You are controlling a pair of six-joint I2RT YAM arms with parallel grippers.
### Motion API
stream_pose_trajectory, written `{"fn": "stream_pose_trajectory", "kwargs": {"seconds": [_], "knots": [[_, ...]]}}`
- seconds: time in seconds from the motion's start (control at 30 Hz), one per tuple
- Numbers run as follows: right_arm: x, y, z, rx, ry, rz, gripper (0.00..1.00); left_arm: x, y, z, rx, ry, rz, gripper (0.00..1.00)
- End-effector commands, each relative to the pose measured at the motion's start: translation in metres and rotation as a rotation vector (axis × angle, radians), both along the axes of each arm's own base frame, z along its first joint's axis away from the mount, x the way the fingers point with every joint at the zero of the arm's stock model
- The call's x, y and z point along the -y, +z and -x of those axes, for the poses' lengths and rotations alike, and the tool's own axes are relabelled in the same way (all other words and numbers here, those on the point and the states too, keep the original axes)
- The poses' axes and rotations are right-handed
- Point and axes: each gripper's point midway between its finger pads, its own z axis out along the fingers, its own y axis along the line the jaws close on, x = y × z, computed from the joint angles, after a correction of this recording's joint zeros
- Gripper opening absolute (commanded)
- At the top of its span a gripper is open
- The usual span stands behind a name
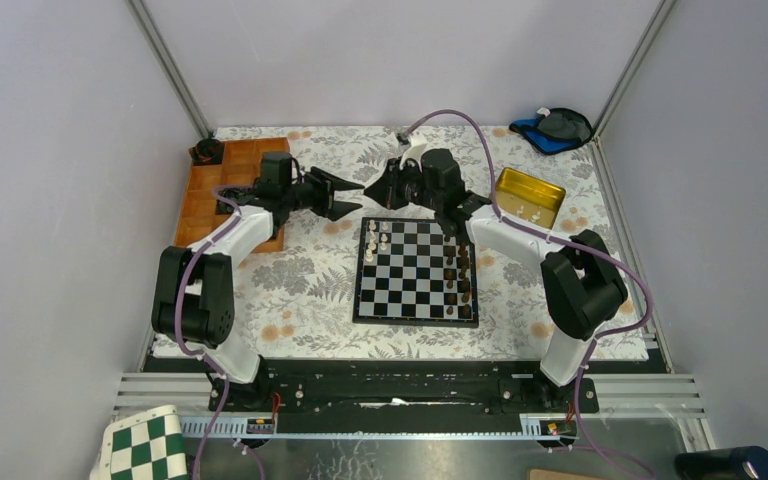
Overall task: Set up the chess pieces on the board
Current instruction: Place the chess piece on the chessboard.
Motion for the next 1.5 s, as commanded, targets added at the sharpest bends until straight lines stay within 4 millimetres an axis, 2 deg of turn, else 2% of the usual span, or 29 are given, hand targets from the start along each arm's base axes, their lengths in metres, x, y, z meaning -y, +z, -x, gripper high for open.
{"fn": "stream_pose_trajectory", "kwargs": {"seconds": [0.0,0.2,0.33,0.57,0.8,1.03,1.27,1.47], "knots": [[-0.002,0.04,-0.003,0.072,0.021,0.009,0.0,-0.015,-0.009,-0.007,0.028,0.004,-0.098,0.54],[0.01,0.028,-0.002,-0.051,0.004,0.202,0.0,-0.049,-0.022,-0.01,0.086,0.046,-0.301,0.55],[0.023,0.005,0.007,-0.202,0.002,0.376,0.0,-0.067,-0.027,-0.006,0.127,0.068,-0.426,0.55],[0.044,-0.036,0.026,-0.405,-0.005,0.614,0.0,-0.085,-0.021,0.005,0.173,0.097,-0.554,0.55],[0.049,-0.06,0.056,-0.474,0.032,0.745,0.0,-0.093,-0.024,0.018,0.176,0.098,-0.611,0.55],[0.039,-0.076,0.077,-0.472,0.067,0.837,0.0,-0.097,-0.028,0.029,0.18,0.093,-0.642,0.55],[0.031,-0.095,0.087,-0.482,0.076,0.897,0.0,-0.099,-0.03,0.039,0.189,0.082,-0.662,0.55],[0.03,-0.11,0.083,-0.483,0.061,0.929,0.0,-0.101,-0.026,0.043,0.2,0.082,-0.674,0.55]]}}
